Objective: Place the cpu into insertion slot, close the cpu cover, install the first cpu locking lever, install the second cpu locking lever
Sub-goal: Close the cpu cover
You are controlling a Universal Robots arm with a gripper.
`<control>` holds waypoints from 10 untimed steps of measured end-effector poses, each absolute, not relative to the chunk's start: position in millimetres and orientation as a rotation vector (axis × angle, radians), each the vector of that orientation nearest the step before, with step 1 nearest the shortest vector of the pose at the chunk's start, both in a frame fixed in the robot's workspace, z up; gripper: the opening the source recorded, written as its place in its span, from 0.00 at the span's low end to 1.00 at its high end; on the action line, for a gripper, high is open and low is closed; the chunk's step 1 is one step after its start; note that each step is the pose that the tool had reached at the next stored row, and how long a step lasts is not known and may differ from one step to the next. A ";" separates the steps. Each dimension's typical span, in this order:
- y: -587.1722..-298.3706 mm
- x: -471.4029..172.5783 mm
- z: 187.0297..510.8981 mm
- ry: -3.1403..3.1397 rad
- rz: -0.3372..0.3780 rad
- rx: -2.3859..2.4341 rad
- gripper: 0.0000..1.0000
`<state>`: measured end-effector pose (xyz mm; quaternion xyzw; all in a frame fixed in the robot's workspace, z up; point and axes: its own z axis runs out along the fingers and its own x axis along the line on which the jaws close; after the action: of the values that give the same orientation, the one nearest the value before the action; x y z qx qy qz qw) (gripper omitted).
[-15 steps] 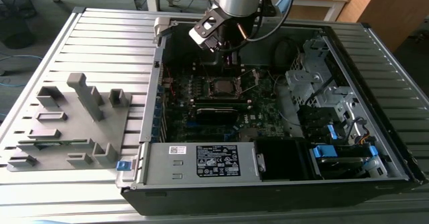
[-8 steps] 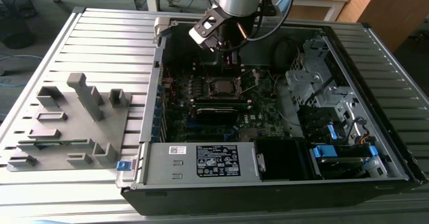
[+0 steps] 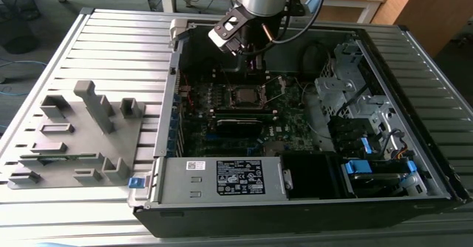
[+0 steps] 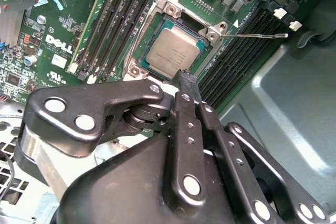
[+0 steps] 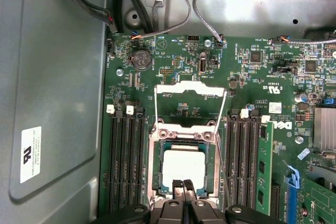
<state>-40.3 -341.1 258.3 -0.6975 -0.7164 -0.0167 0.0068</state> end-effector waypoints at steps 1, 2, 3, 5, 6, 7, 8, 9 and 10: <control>-341.1 -40.3 259.2 -2.241 -0.052 -2.182 0.10; -341.2 -40.3 259.7 -2.241 -0.052 -2.182 0.10; -341.2 -40.3 259.9 -2.241 -0.052 -2.182 0.10; -341.1 -40.3 260.3 -2.241 -0.052 -2.182 0.10; -341.1 -40.3 260.5 -2.241 -0.052 -2.182 0.10; -341.1 -40.4 260.8 -2.241 -0.052 -2.182 0.10; -341.2 -40.4 261.0 -2.241 -0.052 -2.182 0.10; -341.1 -40.4 261.4 -2.241 -0.052 -2.182 0.10; -341.1 -40.3 261.7 -2.241 -0.052 -2.182 0.10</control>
<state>-40.3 -341.1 261.7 -0.6975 -0.7164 -0.0167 0.0068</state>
